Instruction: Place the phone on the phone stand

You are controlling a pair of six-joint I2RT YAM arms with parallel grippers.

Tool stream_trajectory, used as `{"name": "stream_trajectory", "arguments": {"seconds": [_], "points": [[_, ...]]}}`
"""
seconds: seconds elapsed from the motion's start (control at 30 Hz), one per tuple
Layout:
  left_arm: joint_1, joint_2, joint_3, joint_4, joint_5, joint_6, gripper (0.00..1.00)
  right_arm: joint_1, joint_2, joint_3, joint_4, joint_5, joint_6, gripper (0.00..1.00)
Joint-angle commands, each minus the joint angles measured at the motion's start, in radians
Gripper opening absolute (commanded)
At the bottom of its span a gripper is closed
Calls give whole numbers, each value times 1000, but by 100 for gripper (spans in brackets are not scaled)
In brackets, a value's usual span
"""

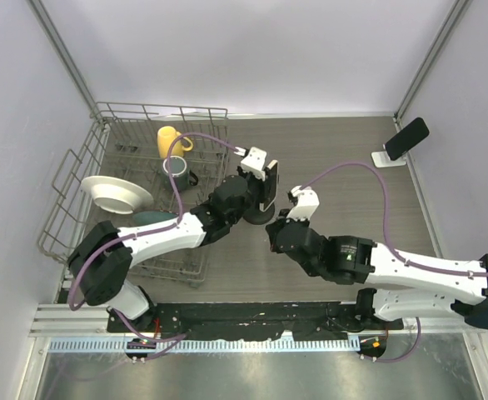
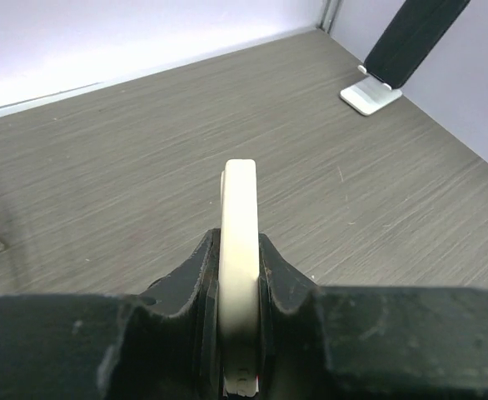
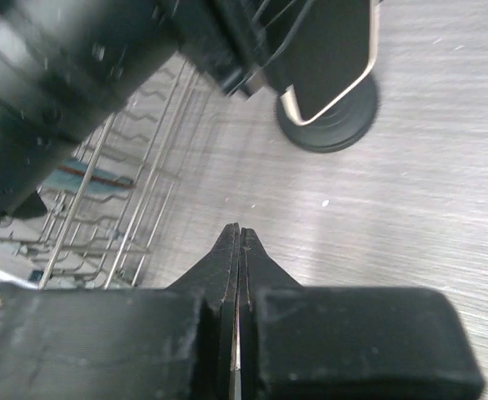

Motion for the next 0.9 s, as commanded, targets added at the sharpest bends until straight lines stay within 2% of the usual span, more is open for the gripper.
{"name": "stream_trajectory", "arguments": {"seconds": [0.0, 0.07, 0.1, 0.13, 0.17, 0.23, 0.27, 0.3, 0.37, 0.5, 0.63, 0.7, 0.77, 0.87], "points": [[17, -21, -89, -30, -4, 70, 0, -6, -29, 125, -171, 185, 34, 1], [17, -42, -95, -53, 51, 71, 0, -91, -41, 131, -203, 124, -29, 1], [17, -55, -95, -86, 78, 70, 0, -137, -48, 131, -220, 34, -49, 2], [17, -78, -95, -97, 143, 67, 0, -177, -55, 118, -210, -20, -127, 7], [17, -89, -103, -102, 174, 65, 0, -252, -72, 90, -196, -86, -165, 26], [17, -125, -112, -119, 264, 62, 0, -306, -83, 79, -185, -183, -236, 43], [16, -136, -120, -125, 294, 64, 0, -343, -89, 72, -170, -211, -273, 58], [17, -150, -124, -137, 329, 79, 0, -357, -109, 53, -150, -240, -304, 62], [19, -184, -129, -157, 482, 99, 0, -395, -132, 32, -73, -372, -397, 67], [46, -207, -117, -232, 709, 166, 0, -470, -207, -65, 77, -640, -485, 68], [92, -231, -100, -249, 924, 188, 0, -477, -285, -137, 155, -732, -488, 70], [135, -228, -86, -267, 1082, 192, 0, -477, -295, -158, 151, -748, -486, 70], [160, -216, -55, -289, 1177, 238, 0, -475, -299, -172, 142, -748, -480, 70], [218, -176, -8, -281, 1344, 202, 0, -475, -298, -183, 151, -739, -474, 71]]}}
